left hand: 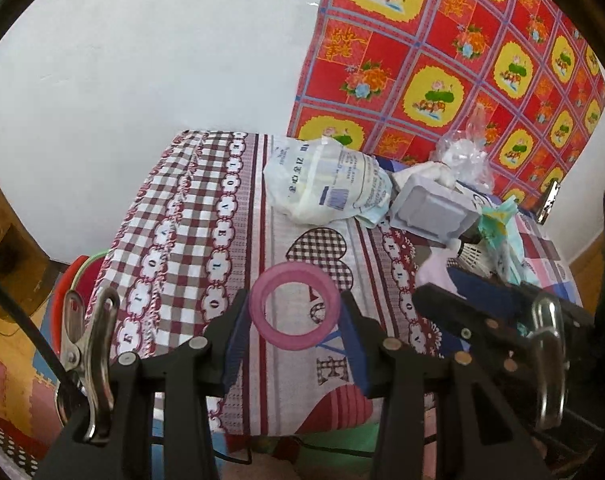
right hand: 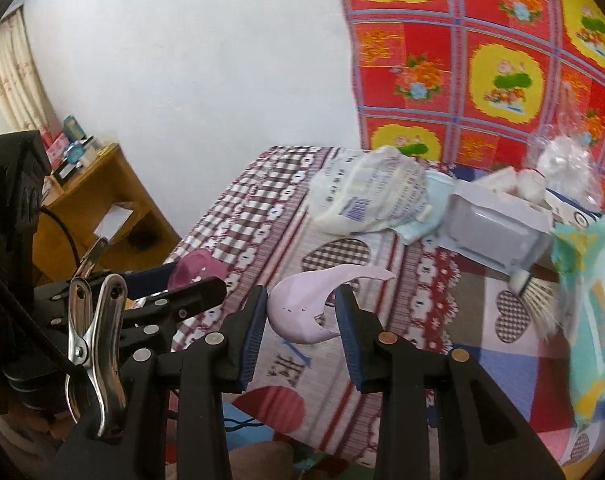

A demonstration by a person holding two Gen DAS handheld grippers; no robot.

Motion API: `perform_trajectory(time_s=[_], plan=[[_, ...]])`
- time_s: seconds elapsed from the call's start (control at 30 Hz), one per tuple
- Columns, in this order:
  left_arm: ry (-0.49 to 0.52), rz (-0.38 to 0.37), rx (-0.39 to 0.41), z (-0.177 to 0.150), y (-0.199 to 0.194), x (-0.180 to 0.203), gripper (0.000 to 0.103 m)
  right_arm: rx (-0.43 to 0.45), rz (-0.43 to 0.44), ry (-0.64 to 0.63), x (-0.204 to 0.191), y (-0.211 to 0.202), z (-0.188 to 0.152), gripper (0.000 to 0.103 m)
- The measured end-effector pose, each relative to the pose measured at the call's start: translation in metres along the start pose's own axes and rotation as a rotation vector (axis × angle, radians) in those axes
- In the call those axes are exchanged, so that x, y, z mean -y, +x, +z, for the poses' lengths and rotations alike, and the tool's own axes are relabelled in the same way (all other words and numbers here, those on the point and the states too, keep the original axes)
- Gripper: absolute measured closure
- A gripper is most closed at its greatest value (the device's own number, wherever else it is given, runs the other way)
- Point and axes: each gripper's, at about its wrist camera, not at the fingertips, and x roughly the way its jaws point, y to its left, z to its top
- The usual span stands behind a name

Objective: Collect trash
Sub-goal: 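Carry the pink ring and pale pink piece in both grippers to the red bucket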

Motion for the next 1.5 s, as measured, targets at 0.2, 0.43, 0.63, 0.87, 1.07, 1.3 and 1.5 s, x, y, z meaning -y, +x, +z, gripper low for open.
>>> perform_trajectory(time_s=[0.2, 0.43, 0.63, 0.87, 1.07, 1.3, 1.5], plan=[[-0.044, 0.006, 0.001, 0.001, -0.004, -0.021, 0.058, -0.001, 0.018, -0.026, -0.021, 0.011, 0.009, 0.067], [-0.059, 0.027, 0.003, 0.008, -0.01, -0.055, 0.058, -0.016, 0.046, -0.03, -0.048, 0.028, 0.021, 0.067], [-0.099, 0.045, 0.012, 0.013, -0.017, -0.094, 0.058, -0.037, 0.081, -0.064, -0.081, 0.05, 0.032, 0.067], [-0.174, 0.093, 0.01, 0.013, -0.022, -0.151, 0.058, -0.066, 0.122, -0.095, -0.114, 0.076, 0.04, 0.067], [-0.224, 0.128, -0.002, 0.01, -0.023, -0.191, 0.058, -0.092, 0.149, -0.121, -0.141, 0.098, 0.047, 0.067], [-0.259, 0.161, -0.02, 0.008, -0.016, -0.229, 0.058, -0.129, 0.177, -0.157, -0.168, 0.129, 0.057, 0.067], [-0.278, 0.185, -0.04, 0.005, -0.002, -0.264, 0.058, -0.176, 0.199, -0.183, -0.193, 0.166, 0.065, 0.067]])
